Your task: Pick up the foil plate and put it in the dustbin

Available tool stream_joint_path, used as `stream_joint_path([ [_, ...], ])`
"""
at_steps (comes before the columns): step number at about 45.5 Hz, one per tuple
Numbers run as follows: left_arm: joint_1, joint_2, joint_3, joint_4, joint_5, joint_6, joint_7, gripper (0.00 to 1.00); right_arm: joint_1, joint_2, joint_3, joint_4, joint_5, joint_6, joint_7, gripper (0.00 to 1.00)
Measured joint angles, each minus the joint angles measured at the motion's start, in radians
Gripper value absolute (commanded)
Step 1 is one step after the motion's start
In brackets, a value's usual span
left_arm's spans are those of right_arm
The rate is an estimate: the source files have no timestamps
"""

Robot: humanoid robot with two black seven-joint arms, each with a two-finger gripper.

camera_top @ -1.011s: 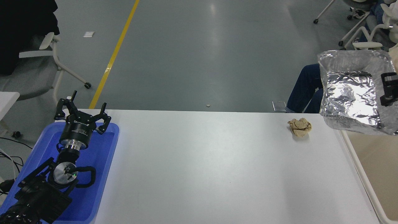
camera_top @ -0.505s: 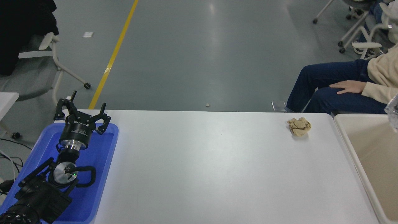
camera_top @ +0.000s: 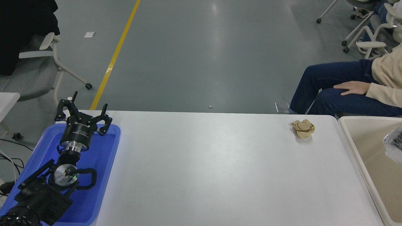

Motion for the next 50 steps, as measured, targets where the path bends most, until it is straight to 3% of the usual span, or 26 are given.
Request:
stream_joint_path([
  [14, 0.0, 0.0, 0.0, 0.0, 0.001, 0.001, 0.001, 1.0, -0.363, 0.106, 0.216, -0.258, 0.067, -0.182, -0.01, 0.0],
  [32, 0.0, 0.0, 0.0, 0.0, 0.001, 0.001, 0.0, 1.0, -0.623, 0.26, 0.422, -0.528, 0.089, -0.271, -0.136, 0.0],
  [50, 0.0, 0.0, 0.0, 0.0, 0.001, 0.001, 0.0, 1.0, -0.707, 0.349, 0.475, -0.634, 0.093, -0.362, -0.167, 0.0],
])
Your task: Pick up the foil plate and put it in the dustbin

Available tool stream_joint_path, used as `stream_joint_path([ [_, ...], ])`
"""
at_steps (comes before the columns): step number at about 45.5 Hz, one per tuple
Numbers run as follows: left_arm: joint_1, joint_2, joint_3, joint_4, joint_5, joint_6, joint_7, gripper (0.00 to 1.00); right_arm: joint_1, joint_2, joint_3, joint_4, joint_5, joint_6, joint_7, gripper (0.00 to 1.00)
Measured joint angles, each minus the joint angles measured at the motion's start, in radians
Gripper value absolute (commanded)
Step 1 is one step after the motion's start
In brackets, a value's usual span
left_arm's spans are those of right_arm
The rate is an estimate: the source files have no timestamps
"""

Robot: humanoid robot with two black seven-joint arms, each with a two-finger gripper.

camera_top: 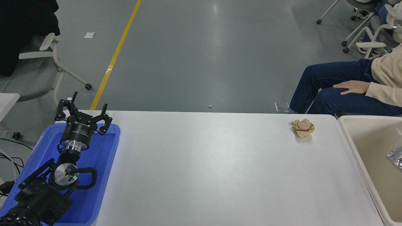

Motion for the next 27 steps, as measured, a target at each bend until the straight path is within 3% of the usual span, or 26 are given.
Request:
stream_joint_path([
  [6, 0.0, 0.0, 0.0, 0.0, 0.0, 0.0, 0.0, 1.0, -0.009, 0.019, 0.005, -0.025, 0.0, -0.025, -0.003, 0.0],
  [7, 0.0, 0.0, 0.0, 0.0, 0.0, 0.0, 0.0, 1.0, -0.01, 0.02, 0.005, -0.028, 0.0, -0.028, -0.003, 0.09],
  [10, 0.0, 0.0, 0.0, 0.0, 0.0, 0.0, 0.0, 1.0, -0.013, 0.026, 0.006, -0.035, 0.0, -0.036, -0.003, 0.71],
  [11, 0.0, 0.0, 0.0, 0.0, 0.0, 0.0, 0.0, 1.0, -0.013, 0.027, 0.006, -0.037, 0.0, -0.038, -0.004, 0.86],
  [12, 0.0, 0.0, 0.0, 0.0, 0.0, 0.0, 0.0, 1.0, -0.014, 0.028, 0.007, -0.038, 0.0, -0.04, -0.004, 0.92],
  [27, 0.0, 0.0, 0.0, 0.0, 0.0, 0.0, 0.001, 1.0, -0.012, 0.038, 0.009, -0.042, 0.0, -0.107, -0.003, 0.96],
])
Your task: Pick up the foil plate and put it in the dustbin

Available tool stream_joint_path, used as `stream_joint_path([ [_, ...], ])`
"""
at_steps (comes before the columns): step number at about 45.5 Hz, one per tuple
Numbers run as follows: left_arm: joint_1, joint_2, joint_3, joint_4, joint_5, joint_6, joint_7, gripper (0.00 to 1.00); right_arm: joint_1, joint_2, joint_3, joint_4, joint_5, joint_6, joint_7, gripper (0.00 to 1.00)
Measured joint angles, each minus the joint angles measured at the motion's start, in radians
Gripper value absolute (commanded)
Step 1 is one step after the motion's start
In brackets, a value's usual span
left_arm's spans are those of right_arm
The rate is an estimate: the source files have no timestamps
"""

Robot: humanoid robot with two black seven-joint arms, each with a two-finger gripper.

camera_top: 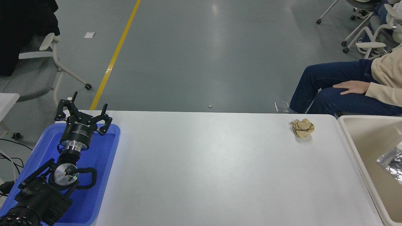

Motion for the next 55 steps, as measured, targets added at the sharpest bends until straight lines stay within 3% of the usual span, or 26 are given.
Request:
stream_joint_path([
  [16, 0.0, 0.0, -0.001, 0.0, 0.0, 0.0, -0.001, 1.0, 0.038, -0.017, -0.003, 0.093, -0.024, -0.017, 0.001, 1.0],
  [32, 0.0, 0.0, -0.002, 0.0, 0.0, 0.0, -0.001, 1.0, 0.24, -0.19, -0.058, 0.541, -0.214, -0.01, 0.001, 1.0],
  [44, 0.0, 0.0, -0.002, 0.0, 0.0, 0.0, 0.0, 1.0, 0.539, -0.261, -0.298, 0.898, -0.271, 0.015, 0.0, 1.0],
  [55, 0.0, 0.0, -0.002, 0.0, 0.0, 0.0, 0.0, 1.0, 0.831, -0.241, -0.525, 1.131, -0.284, 0.121, 0.0, 1.0],
])
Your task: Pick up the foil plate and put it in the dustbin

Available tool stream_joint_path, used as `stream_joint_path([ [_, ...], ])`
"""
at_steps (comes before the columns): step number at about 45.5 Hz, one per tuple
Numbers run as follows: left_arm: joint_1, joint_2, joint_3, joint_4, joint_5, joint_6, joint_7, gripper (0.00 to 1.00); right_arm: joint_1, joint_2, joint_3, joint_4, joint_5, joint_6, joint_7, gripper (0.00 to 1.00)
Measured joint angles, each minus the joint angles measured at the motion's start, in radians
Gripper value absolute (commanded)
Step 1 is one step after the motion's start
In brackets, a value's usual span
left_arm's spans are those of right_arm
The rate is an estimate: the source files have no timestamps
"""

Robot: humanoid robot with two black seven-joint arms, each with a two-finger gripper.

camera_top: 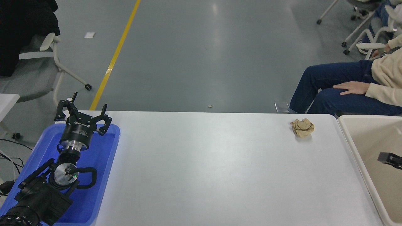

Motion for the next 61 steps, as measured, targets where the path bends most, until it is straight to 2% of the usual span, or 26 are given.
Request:
stream_joint_path([
  [12, 0.0, 0.0, 0.0, 0.0, -0.001, 0.0, 0.0, 1.0, 0.225, 0.071, -0.113, 0.087, -0.002, 0.256, 0.0, 1.0],
  [18, 0.0, 0.0, 0.0, 0.0, -0.001, 0.0, 0.0, 1.0, 0.37, 0.119, -0.14, 0.106, 0.001, 0.464, 0.001, 1.0],
  [28, 0.0, 0.0, 0.0, 0.0, -0.001, 0.0, 0.0, 1.0, 0.605, 0.188, -0.154, 0.12, 0.007, 0.641, 0.001, 1.0],
  [46, 0.0, 0.0, 0.001, 0.0, -0.001, 0.0, 0.0, 1.0, 0.873, 0.355, -0.124, 0.153, 0.023, 0.725, 0.003, 1.0],
  [61, 0.0, 0.0, 0.001, 0.0, -0.001, 0.0, 0.0, 1.0, 0.911, 0.397, -0.095, 0.157, 0.043, 0.737, 0.003, 1.0],
])
